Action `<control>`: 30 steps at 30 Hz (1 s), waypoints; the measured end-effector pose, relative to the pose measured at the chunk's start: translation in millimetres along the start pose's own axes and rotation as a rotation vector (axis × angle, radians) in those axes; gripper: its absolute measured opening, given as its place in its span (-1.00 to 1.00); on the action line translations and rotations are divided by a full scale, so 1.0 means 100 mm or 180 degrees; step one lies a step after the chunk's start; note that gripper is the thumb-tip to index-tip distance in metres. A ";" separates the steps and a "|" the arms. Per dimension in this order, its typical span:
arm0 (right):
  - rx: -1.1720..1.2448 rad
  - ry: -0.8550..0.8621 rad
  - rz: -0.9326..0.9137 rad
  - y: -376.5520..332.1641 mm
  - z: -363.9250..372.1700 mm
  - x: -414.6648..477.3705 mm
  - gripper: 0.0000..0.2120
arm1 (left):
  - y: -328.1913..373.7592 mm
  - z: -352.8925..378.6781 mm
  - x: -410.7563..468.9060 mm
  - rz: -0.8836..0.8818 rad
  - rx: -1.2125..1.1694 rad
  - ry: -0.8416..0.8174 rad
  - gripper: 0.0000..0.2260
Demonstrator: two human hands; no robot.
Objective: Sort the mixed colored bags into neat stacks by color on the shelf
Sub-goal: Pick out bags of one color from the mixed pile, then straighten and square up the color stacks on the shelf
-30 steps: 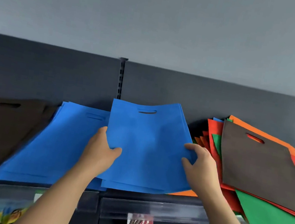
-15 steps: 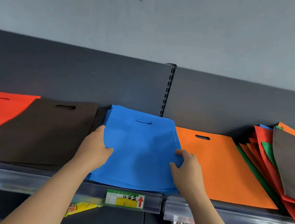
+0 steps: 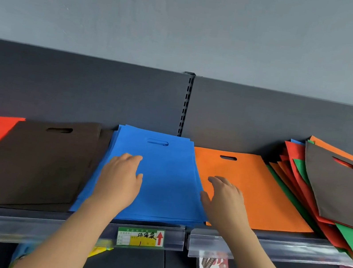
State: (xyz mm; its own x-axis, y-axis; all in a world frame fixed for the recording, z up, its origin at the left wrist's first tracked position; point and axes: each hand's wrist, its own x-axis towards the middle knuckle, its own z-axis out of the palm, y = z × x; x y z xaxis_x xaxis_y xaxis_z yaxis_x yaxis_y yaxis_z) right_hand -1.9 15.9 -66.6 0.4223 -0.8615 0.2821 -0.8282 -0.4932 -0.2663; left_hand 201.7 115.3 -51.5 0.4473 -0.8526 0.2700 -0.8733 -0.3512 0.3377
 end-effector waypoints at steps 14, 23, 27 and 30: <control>-0.0442 0.0365 0.0776 1.48 -0.76 -0.23 -0.67 | 1.79 0.59 0.09 0.1144 -0.0502 -0.0091 -0.62; -0.0865 0.0322 0.1408 3.14 -1.31 -0.21 -0.68 | 3.29 1.25 0.24 0.1506 -0.0591 -0.0394 -0.70; -0.0820 -0.0051 0.1581 3.67 -1.38 -0.18 -0.71 | 3.75 1.49 0.37 0.1271 -0.0638 -0.0691 -0.72; -0.0729 -0.0202 0.1365 3.85 -1.33 -0.19 -0.65 | 3.96 1.60 0.48 0.0776 -0.0949 -0.0971 -0.65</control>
State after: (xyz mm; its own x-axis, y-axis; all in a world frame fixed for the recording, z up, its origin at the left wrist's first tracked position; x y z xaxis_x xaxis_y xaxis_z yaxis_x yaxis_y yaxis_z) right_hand -377.9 -142.0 -52.3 0.0411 -0.9903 0.1328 -0.9891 -0.0591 -0.1347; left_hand -153.1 -126.8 -49.2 0.1210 -0.9863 0.1119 -0.8323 -0.0393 0.5530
